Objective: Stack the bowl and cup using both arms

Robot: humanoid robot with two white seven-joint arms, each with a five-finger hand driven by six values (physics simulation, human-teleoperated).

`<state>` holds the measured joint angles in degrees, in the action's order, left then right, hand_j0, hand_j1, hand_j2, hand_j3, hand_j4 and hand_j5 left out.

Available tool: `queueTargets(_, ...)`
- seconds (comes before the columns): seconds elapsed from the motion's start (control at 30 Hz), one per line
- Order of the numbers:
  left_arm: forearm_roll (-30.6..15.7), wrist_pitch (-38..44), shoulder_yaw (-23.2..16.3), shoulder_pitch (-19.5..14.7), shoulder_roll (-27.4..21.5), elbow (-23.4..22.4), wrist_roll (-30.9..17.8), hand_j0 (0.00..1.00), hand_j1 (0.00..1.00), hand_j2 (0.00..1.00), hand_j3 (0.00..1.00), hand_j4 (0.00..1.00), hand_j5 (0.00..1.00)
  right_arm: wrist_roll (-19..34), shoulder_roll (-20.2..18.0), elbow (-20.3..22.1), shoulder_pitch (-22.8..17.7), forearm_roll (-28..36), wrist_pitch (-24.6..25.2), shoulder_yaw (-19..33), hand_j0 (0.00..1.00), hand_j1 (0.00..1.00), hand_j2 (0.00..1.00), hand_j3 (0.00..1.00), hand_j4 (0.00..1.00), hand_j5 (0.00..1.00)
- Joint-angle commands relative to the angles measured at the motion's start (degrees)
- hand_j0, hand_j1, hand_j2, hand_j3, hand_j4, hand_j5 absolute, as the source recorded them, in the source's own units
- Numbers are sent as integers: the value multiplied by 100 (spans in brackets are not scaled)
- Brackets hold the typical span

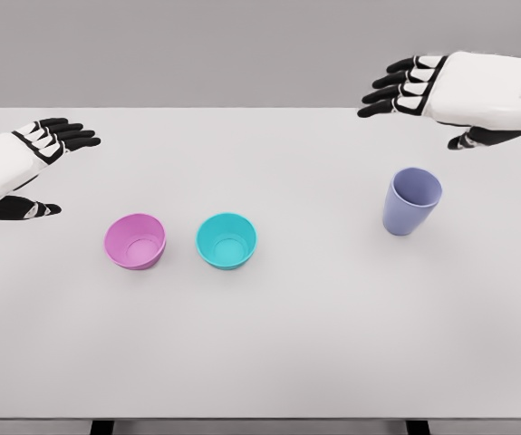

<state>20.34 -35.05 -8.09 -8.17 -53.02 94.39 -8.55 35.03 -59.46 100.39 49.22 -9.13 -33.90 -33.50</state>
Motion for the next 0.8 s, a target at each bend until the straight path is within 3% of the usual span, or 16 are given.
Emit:
queueTargets(0.0, -39, 5, 1, 0, -6, 1, 3, 100, 100, 100, 100, 100, 100, -3, -31, 7, 0, 25, 15, -42, 100, 100, 100, 100, 100, 100)
queueTargets(0.17, -39, 5, 1, 0, -6, 1, 3, 100, 100, 100, 100, 100, 100, -3, -338, 7, 61, 16, -110, -86, 100, 100, 100, 100, 100, 100)
queueTargets(0.27, 110, 5, 9, -88, 2, -166, -50, 100, 100, 100, 100, 100, 100, -3, -848, -2, 44, 34, -110, 116, 100, 100, 100, 100, 100, 100)
queueTargets(0.33, 84, 5, 10, -245, -42, -140, -663, 100, 100, 100, 100, 100, 100, -3, -1102, -2, -114, 191, -110, -59, 100, 100, 100, 100, 100, 100)
queueTargets(0.37, 31, 5, -113, -641, -50, -114, -1340, 100, 100, 100, 100, 100, 100, -3, -1375, -2, -386, 736, -110, -130, 100, 100, 100, 100, 100, 100)
queueTargets(0.4, -39, 5, -227, -773, -50, -96, -1727, 100, 100, 100, 100, 100, 100, -3, -1419, 7, -509, 947, -110, -69, 100, 100, 100, 100, 100, 100)
queueTargets(0.43, -390, 5, -631, -1177, -68, -61, -2606, 100, 100, 100, 100, 100, 100, -3, -1087, -2, -562, 1326, -110, 203, 100, 100, 100, 100, 100, 100)
queueTargets(0.47, -741, 5, -1211, -1572, -155, -43, -2645, 100, 100, 100, 100, 100, 100, -3, -866, -2, -659, 1326, -110, 344, 100, 100, 100, 100, 100, 100)
queueTargets(0.57, -1656, 5, -3004, -2750, -595, -17, -2645, 100, 100, 100, 100, 100, 100, -3, -1059, -2, -765, 1379, -110, 335, 100, 100, 100, 100, 100, 100)
queueTargets(0.63, -2025, 5, -3620, -3252, -736, -17, -2645, 100, 100, 100, 100, 100, 100, -3, -1059, -2, -765, 1326, -110, 344, 100, 100, 100, 100, 100, 100)
queueTargets(0.77, -2271, 94, -3831, -3489, -982, 290, -2645, 100, 100, 100, 100, 100, 100, -3, -1077, -2, -756, 1308, -110, 344, 100, 100, 100, 100, 100, 100)
